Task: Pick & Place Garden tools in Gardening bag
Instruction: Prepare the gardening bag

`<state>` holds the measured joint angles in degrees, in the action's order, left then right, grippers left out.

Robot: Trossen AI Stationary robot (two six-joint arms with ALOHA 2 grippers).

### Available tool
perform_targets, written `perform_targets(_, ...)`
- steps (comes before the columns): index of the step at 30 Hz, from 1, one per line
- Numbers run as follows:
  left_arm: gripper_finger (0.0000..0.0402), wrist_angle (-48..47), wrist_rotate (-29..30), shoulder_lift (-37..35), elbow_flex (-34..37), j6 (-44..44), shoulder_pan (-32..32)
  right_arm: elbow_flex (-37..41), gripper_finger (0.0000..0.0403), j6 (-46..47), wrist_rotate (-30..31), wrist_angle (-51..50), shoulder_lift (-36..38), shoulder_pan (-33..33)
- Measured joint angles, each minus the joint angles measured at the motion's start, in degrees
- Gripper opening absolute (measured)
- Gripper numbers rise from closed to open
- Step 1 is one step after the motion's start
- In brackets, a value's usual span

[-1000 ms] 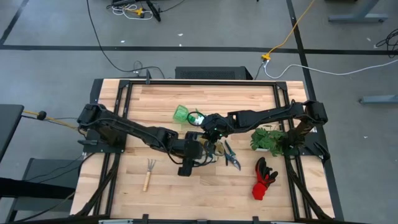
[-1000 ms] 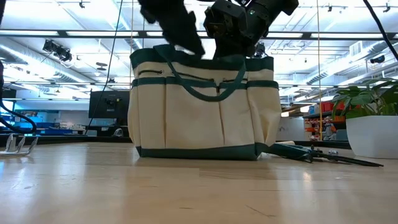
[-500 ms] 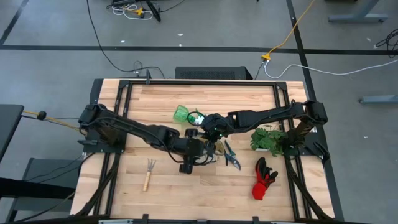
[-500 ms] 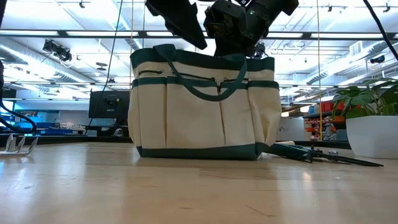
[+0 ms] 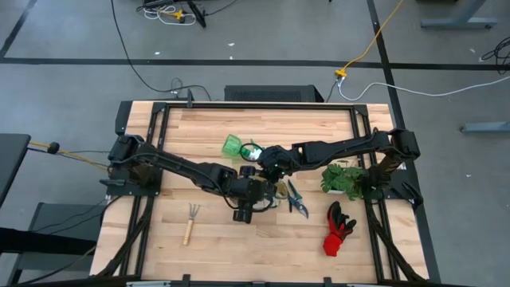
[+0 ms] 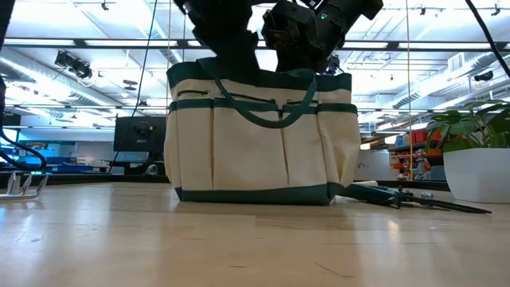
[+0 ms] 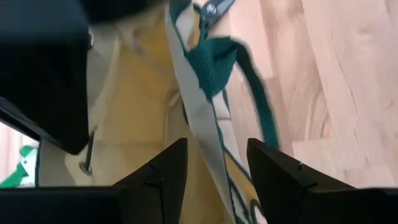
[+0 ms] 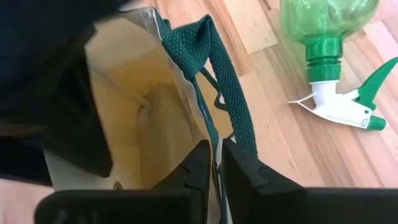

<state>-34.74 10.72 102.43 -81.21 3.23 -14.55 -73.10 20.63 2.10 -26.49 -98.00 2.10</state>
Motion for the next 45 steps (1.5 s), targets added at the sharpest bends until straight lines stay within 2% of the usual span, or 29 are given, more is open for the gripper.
perform_targets(5, 0.0171, 0.1, -0.49, -0.04, 0.0, -0.04, 0.0, 0.0, 0.0045, -0.12, -0.01, -0.45, 0.0, 0.0)
perform_targets(10, 0.0145, 0.2, -2.39, -0.04, -0.02, 0.12, -0.04, 0.0, 0.0045, -0.34, 0.5, -1.46, 0.0, -0.02)
perform_targets(13, 0.0116, 0.2, -3.0, -0.04, -0.02, 0.1, -0.04, 0.0, 0.0038, -0.24, 0.97, -1.66, 0.0, 0.0)
perform_targets(17, 0.0064, 0.22, -3.04, -0.04, -0.02, -0.03, -0.04, 0.0, 0.0007, -0.21, 0.9, -1.63, 0.0, -0.01)
perform_targets(21, 0.001, 0.26, -4.87, -0.04, 0.0, -1.3, -0.09, 0.0, 0.0005, -0.33, 1.23, -1.63, 0.0, -0.01)
perform_targets(25, 0.0011, 2.6, -11.68, -0.04, -0.02, -1.64, -0.49, 0.0, 0.0002, -0.43, 2.83, -1.85, 0.0, -0.14)
perform_targets(35, 0.0005, 2.11, -13.07, -0.04, -0.01, -2.66, -3.72, 0.0, 0.0001, -0.17, 4.2, -3.54, 0.0, -0.19)
perform_targets(40, 0.0005, 2.84, -16.81, -0.04, -0.02, -2.89, -5.85, 0.0, 0.0, 0.76, 4.72, -3.71, 0.0, -1.08)
perform_targets(45, 0.0005, 2.64, -17.45, -0.04, 0.0, -3.04, -7.83, 0.0, 0.0, 0.95, 4.31, -3.58, 0.0, -1.96)
